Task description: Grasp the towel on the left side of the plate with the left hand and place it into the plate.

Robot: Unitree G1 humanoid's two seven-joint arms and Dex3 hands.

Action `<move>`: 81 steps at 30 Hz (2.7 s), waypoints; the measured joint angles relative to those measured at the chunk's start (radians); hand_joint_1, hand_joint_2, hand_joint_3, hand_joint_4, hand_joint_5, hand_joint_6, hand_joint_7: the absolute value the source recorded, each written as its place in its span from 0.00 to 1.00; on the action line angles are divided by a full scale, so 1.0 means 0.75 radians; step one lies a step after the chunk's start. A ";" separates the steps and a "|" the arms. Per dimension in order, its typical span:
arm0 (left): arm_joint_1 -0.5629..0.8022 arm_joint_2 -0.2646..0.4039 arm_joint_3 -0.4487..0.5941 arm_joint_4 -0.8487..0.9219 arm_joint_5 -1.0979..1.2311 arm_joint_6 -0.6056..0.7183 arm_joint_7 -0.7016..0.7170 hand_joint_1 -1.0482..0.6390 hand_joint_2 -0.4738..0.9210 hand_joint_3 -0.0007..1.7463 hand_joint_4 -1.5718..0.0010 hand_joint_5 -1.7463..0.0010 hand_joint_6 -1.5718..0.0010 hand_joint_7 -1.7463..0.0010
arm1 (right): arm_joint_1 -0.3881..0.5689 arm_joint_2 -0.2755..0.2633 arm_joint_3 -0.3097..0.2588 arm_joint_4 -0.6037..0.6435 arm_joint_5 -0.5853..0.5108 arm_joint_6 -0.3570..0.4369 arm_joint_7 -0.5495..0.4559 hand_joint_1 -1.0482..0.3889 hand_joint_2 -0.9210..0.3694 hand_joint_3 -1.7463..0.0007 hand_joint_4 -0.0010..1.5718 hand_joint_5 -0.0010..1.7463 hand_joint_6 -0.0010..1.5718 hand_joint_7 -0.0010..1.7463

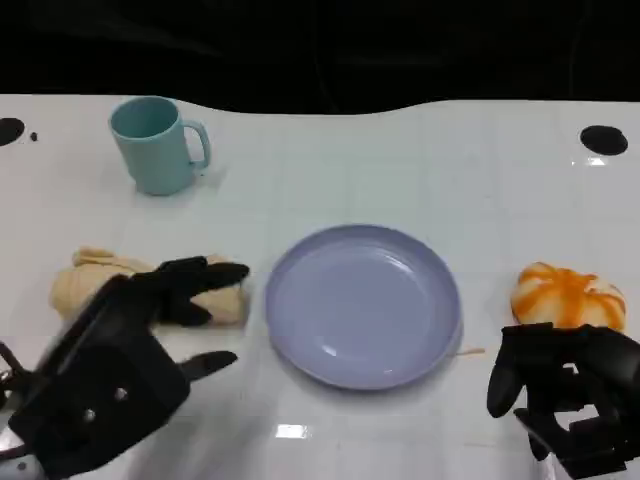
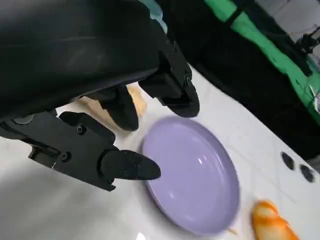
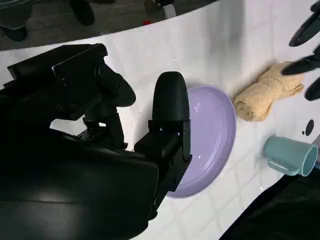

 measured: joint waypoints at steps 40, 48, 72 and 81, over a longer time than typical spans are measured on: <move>-0.895 -0.057 -0.509 1.497 0.669 -0.078 0.061 0.34 1.00 0.01 0.70 0.97 0.77 0.99 | 0.017 -0.001 0.012 -0.050 -0.007 0.014 -0.008 0.80 0.20 0.45 0.42 0.97 0.41 0.82; -0.937 -0.101 -0.517 1.757 0.615 -0.256 0.390 0.47 1.00 0.11 0.49 0.56 0.38 0.96 | 0.019 -0.001 0.010 -0.051 -0.006 0.014 -0.007 0.79 0.21 0.43 0.43 0.97 0.42 0.82; -0.823 -0.030 -0.386 1.521 0.474 -0.463 0.815 0.49 0.97 0.14 0.47 0.00 0.63 0.00 | 0.014 0.000 0.011 -0.036 -0.002 0.010 -0.005 0.79 0.21 0.43 0.43 0.96 0.42 0.81; -0.819 -0.098 -0.424 1.252 0.502 -0.485 0.761 0.50 0.72 0.54 0.45 0.00 0.57 0.09 | 0.014 0.000 0.012 -0.037 -0.003 0.010 -0.005 0.79 0.21 0.43 0.43 0.97 0.42 0.81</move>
